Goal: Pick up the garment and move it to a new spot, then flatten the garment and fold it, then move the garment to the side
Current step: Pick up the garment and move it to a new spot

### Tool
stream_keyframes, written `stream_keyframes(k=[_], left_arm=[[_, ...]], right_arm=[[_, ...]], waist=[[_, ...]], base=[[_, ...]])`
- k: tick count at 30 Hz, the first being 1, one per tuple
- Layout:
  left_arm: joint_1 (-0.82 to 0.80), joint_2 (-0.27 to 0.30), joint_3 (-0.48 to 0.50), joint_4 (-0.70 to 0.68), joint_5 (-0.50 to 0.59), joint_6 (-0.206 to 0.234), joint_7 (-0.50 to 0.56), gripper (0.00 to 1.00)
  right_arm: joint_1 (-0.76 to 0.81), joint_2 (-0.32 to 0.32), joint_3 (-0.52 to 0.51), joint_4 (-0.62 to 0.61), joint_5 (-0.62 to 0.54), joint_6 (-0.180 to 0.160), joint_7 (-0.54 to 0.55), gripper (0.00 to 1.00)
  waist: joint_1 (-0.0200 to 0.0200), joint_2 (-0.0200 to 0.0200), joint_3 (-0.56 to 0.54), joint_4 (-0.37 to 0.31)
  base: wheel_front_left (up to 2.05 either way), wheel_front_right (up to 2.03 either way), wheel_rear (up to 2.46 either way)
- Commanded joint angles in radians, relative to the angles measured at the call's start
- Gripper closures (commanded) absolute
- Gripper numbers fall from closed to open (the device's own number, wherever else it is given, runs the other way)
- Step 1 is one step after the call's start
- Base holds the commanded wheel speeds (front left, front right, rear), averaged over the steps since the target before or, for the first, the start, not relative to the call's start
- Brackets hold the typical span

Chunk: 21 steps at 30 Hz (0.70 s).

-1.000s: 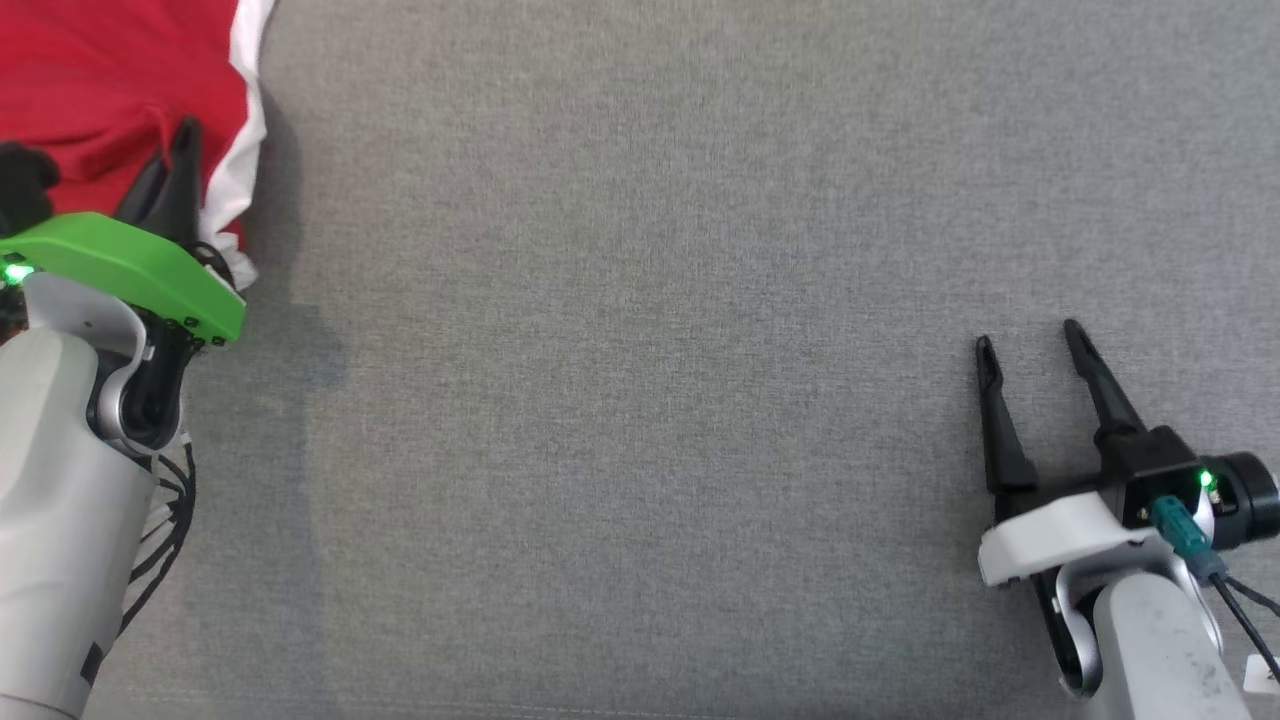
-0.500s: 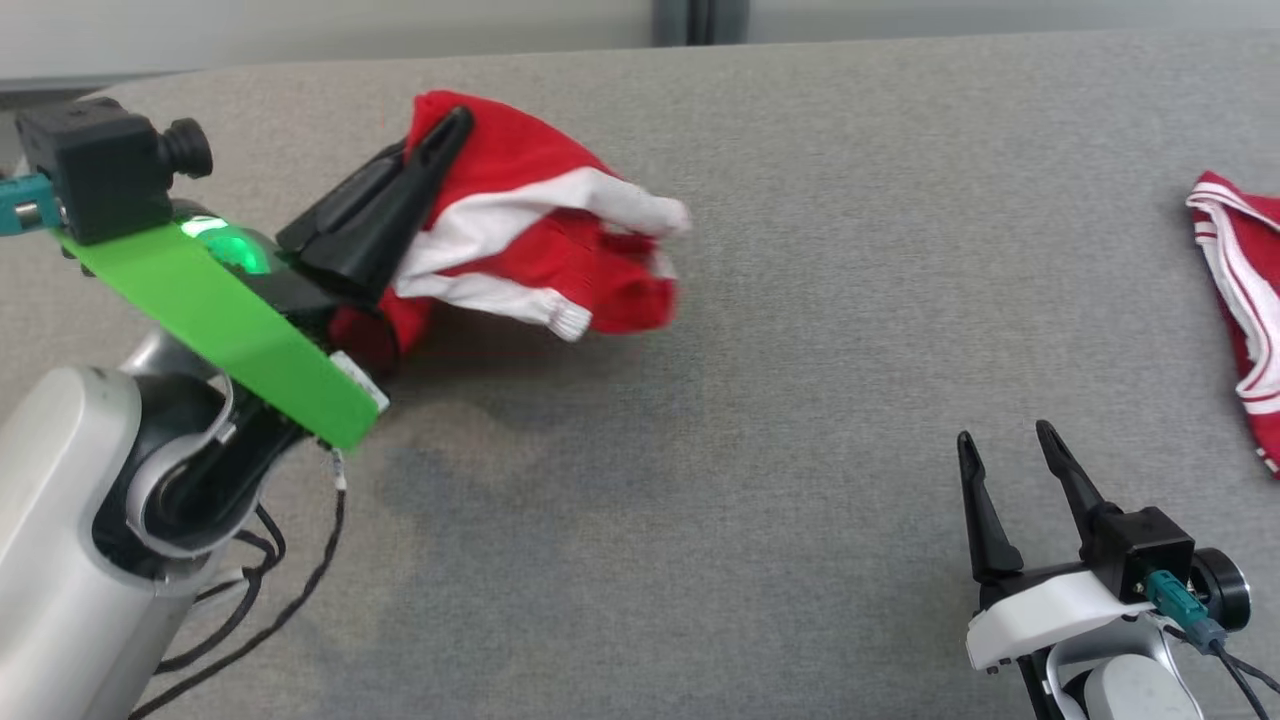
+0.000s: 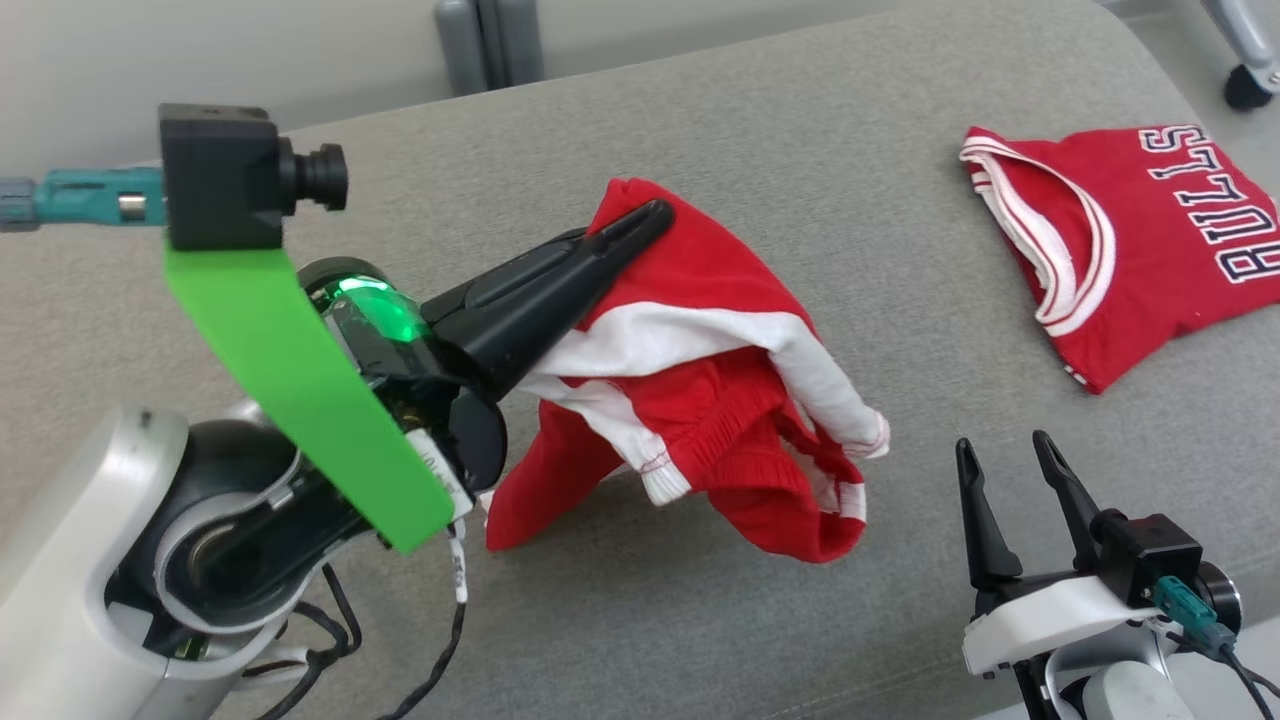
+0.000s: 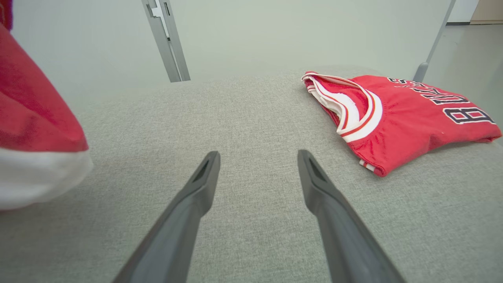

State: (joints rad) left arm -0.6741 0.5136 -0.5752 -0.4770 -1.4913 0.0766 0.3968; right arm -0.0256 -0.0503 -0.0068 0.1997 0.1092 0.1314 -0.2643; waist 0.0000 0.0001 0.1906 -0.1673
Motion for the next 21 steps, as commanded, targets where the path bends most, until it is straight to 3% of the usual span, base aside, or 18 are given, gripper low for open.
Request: stream_keyframes(k=[1, 7, 12, 13, 14, 15, 21], left_arm=[[-0.005, 0.002, -0.003, 0.033, 0.000, 0.013, 0.005, 1.00], [0.026, -0.011, -0.020, 0.357, 0.034, 0.093, -0.021, 1.00], [-0.005, -0.026, -0.046, 0.729, 0.153, 0.139, -0.126, 0.97], [-0.013, -0.037, -0.047, 0.803, 0.177, 0.146, -0.161, 0.70], [-0.017, -0.046, -0.045, 0.856, 0.191, 0.149, -0.191, 0.31], [-0.020, -0.057, -0.043, 0.913, 0.206, 0.147, -0.227, 0.00], [-0.026, -0.096, -0.109, 1.065, 0.383, 0.051, -0.498, 0.00]], right_arm=[[-0.003, 0.000, 0.004, 0.003, 0.011, -0.002, 0.000, 0.00], [-0.013, 0.000, 0.025, 0.009, 0.038, -0.002, 0.000, 0.00], [-0.028, 0.000, 0.045, 0.020, 0.045, -0.002, 0.000, 0.00], [-0.028, 0.000, 0.046, 0.022, 0.045, -0.002, 0.000, 0.00], [-0.028, 0.000, 0.048, 0.024, 0.045, -0.002, 0.000, 0.00], [-0.027, -0.001, 0.046, 0.026, 0.044, -0.002, 0.000, 0.00], [0.014, -0.001, -0.007, 0.029, 0.007, -0.002, 0.000, 0.00]], waist=[[0.0000, -0.0001, 0.009, -0.081], [0.0000, -0.0001, 0.048, -0.137], [0.0000, -0.0001, 0.072, -0.170], [0.0000, -0.0001, 0.072, -0.174], [0.0000, -0.0001, 0.071, -0.176], [0.0000, -0.0001, 0.068, -0.177], [0.0000, -0.0001, 0.006, -0.128]], base=[[0.00, 0.00, 0.00], [0.00, 0.00, 0.00], [0.00, 0.00, 0.00], [0.00, 0.00, 0.00], [0.00, 0.00, 0.00], [0.00, 0.00, 0.00], [0.00, 0.00, 0.00]])
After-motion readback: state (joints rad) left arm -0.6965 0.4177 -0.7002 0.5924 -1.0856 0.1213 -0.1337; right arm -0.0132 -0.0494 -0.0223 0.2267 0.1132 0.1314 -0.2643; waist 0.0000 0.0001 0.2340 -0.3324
